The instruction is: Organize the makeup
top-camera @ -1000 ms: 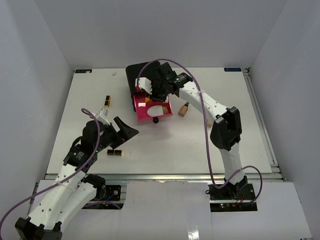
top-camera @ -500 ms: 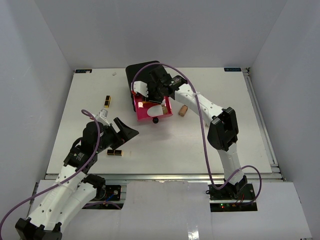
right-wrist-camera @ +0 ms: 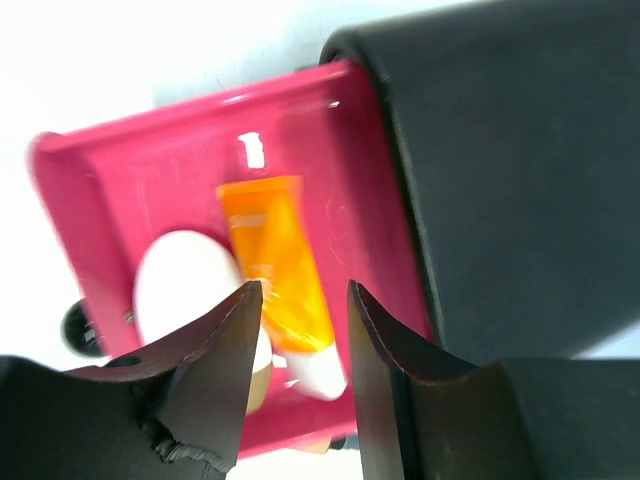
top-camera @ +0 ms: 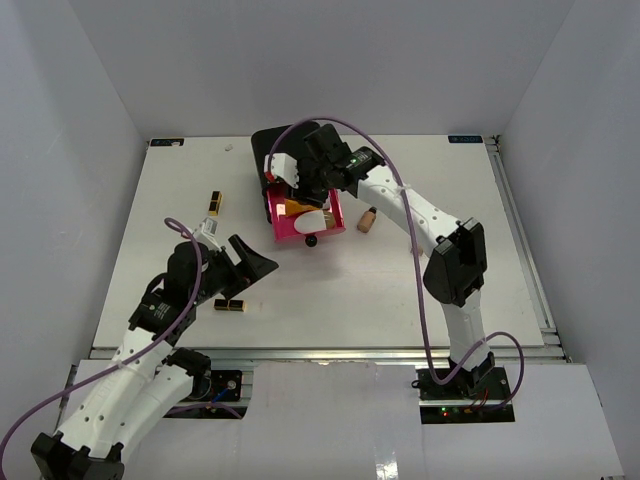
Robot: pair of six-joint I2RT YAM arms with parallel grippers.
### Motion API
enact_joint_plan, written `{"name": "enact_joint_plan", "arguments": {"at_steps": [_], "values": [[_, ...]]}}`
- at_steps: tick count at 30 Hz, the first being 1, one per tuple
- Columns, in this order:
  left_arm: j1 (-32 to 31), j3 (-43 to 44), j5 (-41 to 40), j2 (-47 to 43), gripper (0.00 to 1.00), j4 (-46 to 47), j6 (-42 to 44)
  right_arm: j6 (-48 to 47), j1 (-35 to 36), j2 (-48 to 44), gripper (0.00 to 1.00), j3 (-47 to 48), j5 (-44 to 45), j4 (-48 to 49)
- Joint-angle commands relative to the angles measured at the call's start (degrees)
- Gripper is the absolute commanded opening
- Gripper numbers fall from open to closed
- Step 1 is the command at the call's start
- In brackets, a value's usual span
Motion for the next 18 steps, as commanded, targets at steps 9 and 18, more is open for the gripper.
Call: {"name": "enact_joint_plan", "arguments": {"at_steps": [9,18], "values": [[0.3,8.6,-1.2,7.5,0.94,0.2,7.7,0.0,-1.5,-15.9,0.44,-8.3,-19.8,-3.8],[0.3,24.8,-5.9,21.2,0.94,-1.6,17.5,-27.0,-3.0,-29.3,0.41,-29.0,-36.6,-13.4]]}}
